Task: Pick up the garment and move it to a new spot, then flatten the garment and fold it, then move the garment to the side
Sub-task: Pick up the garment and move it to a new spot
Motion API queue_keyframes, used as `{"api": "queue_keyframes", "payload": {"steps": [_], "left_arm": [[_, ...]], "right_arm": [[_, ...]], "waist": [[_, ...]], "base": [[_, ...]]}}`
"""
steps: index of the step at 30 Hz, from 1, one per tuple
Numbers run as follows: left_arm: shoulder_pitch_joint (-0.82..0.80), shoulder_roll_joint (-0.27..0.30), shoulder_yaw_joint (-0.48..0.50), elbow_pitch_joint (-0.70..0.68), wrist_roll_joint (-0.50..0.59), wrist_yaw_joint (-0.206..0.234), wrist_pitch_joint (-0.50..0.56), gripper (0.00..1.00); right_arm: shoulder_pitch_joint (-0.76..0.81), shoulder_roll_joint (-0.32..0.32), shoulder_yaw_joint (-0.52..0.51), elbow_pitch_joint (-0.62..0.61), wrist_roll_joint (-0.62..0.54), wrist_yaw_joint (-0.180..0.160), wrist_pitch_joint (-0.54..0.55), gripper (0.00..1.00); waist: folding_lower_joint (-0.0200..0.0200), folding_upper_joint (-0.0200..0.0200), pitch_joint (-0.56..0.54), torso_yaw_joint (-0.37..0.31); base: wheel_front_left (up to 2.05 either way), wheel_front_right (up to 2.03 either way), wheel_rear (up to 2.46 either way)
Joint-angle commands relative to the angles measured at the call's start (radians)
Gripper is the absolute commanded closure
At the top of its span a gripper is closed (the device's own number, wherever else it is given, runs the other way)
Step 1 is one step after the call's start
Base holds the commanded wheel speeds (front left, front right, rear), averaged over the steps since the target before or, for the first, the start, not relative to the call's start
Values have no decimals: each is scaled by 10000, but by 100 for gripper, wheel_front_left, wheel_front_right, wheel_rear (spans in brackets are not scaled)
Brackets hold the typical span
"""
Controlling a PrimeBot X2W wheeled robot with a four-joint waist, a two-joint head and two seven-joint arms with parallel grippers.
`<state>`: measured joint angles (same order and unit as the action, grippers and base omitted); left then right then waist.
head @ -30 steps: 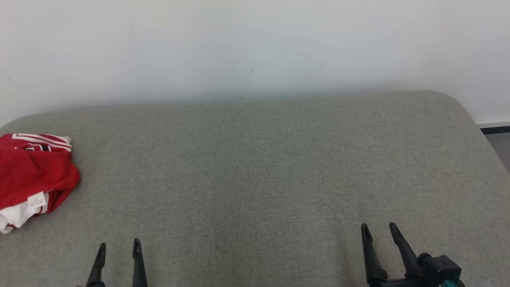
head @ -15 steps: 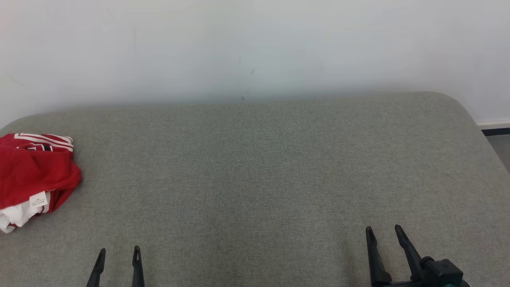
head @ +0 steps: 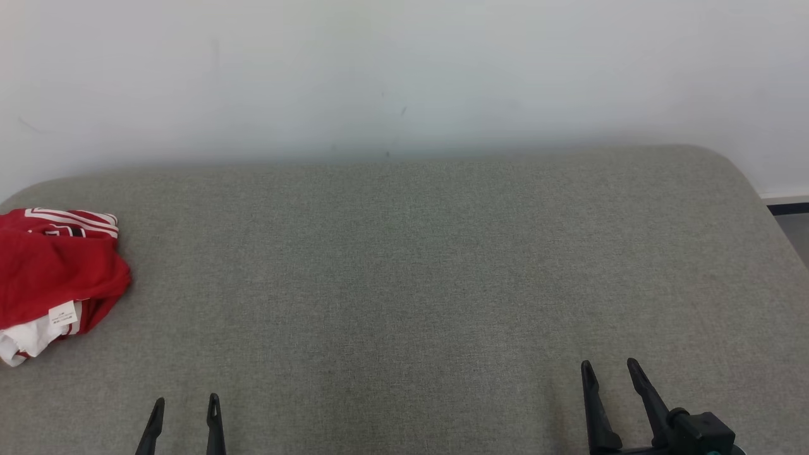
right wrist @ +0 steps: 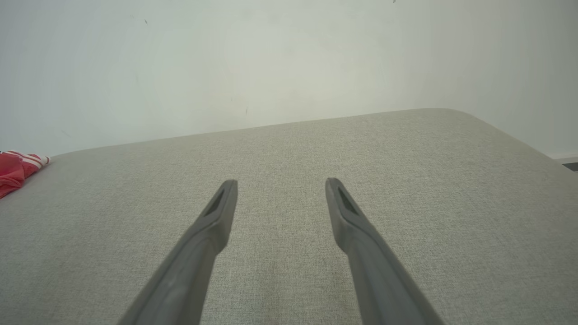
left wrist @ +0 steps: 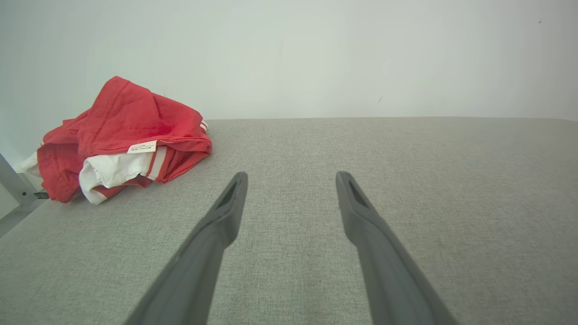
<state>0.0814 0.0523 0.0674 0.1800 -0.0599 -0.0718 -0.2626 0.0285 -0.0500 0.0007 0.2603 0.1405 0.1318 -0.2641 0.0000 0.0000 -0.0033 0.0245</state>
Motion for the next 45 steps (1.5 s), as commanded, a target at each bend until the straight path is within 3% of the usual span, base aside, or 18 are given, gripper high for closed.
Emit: {"api": "queue_keyframes", "payload": {"steps": [1,10,26,45], "left_arm": [[-1,-19,25,23,29,-51,-35,0],[-67,-22,-26,44,-97,93,-35,0],[34,-23,144,99,-43,297,-35,0],[191,-22,502,213,-22,610,-35,0]], "right_arm": [[105,-7,-12,4,41,-21,-7,0],[154,-7,-6,-2,88,-21,-7,0],[330,-7,102,13,75,-21,-7,0],[406,-6,202,11,183,-21,-7,0]], "waist": [[0,0,0,18],[0,0,5,500],[0,0,-58,2695],[0,0,-134,4467]], "base": [[0,0,0],[0,0,0],[0,0,0],[0,0,0]]}}
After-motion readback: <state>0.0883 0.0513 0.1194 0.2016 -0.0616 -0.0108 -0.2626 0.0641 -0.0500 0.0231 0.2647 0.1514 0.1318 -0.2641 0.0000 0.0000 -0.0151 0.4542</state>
